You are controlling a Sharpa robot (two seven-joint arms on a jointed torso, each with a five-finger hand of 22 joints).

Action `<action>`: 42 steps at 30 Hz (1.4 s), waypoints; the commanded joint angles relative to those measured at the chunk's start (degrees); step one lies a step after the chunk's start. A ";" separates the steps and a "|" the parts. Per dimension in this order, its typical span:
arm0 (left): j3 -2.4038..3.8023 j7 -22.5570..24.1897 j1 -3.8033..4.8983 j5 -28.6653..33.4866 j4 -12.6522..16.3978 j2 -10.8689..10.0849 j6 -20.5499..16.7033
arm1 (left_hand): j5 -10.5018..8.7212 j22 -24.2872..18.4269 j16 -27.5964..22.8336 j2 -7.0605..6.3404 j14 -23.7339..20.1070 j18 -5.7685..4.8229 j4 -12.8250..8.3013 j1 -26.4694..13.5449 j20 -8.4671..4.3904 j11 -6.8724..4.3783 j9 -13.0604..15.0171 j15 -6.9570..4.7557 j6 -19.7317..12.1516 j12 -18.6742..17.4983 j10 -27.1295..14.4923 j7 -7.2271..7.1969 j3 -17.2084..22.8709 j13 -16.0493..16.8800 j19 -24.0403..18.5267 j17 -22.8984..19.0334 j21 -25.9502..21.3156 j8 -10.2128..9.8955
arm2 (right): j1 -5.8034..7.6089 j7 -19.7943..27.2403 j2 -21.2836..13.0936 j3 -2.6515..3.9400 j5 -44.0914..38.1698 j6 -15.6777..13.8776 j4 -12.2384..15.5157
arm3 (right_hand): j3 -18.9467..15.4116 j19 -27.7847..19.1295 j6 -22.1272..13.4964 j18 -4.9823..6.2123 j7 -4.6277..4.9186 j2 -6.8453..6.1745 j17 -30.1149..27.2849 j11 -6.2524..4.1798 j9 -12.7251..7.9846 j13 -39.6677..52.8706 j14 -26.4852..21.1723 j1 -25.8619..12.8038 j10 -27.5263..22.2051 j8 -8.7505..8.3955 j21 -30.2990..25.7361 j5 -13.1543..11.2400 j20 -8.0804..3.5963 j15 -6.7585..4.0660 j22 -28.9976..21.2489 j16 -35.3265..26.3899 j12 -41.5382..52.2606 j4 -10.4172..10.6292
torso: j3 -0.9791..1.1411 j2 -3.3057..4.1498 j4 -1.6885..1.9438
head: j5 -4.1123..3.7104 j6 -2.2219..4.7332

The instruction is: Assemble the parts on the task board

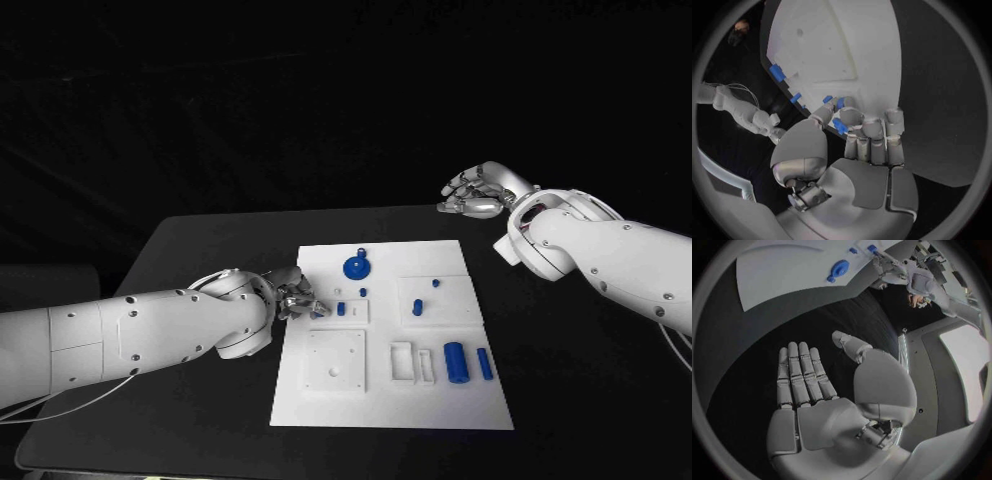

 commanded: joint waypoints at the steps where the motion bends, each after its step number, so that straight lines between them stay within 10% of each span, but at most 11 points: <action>1: -0.10 -0.62 -0.14 0.30 0.00 0.04 1.67 | -0.47 0.11 0.28 -0.84 1.28 0.65 0.65 -0.03 -7.89 -0.16 -0.27 -1.69 0.37 0.41 -0.19 0.03 -0.02 0.05 0.17 0.10 0.10 -0.09 | -0.02 0.61 0.04 0.02 -0.02 0.67 0.03 | -0.27 -0.39 -0.51 -0.87 0.35 0.02 -0.10 0.10 -0.05 -0.07 -0.17 -0.40 0.38 0.19 -0.37 0.32 0.21 0.41 0.08 -0.39 -0.25 0.05 | 0.01 -0.01 -0.02 | 0.00 -0.03; 24: -0.03 -0.52 -0.13 1.13 0.11 0.13 1.06 | -3.82 0.46 0.25 0.91 1.12 0.82 0.38 1.66 -7.84 -0.14 -0.67 -1.73 -0.06 0.52 -0.37 0.05 0.18 -0.10 -0.03 0.11 0.09 0.48 | -0.08 0.66 0.07 0.02 -0.02 0.65 -0.03 | -0.43 -0.42 -0.52 -0.86 0.35 0.03 -0.25 0.10 -0.09 -0.22 -0.18 -0.46 0.49 0.21 -0.47 0.43 0.22 0.41 0.18 -0.41 -0.42 0.16 | -0.05 -0.01 0.01 | -0.25 0.26; 42: 0.33 -0.96 -0.03 2.42 -0.84 0.72 2.64 | -4.49 0.46 -0.05 -3.12 0.92 0.81 3.11 0.08 -7.76 -0.04 -1.21 -1.63 -0.51 0.16 -0.44 0.18 -0.07 -0.55 -0.06 -0.07 -0.27 0.54 | -0.12 0.62 0.12 0.02 -0.02 0.82 -0.10 | -0.53 -0.46 -0.53 -0.86 0.35 0.01 -0.35 0.10 -0.12 -0.30 -0.22 -0.46 0.56 0.23 -0.54 0.49 0.22 0.42 0.25 -0.44 -0.54 0.18 | 0.01 -0.02 0.04 | -0.48 0.24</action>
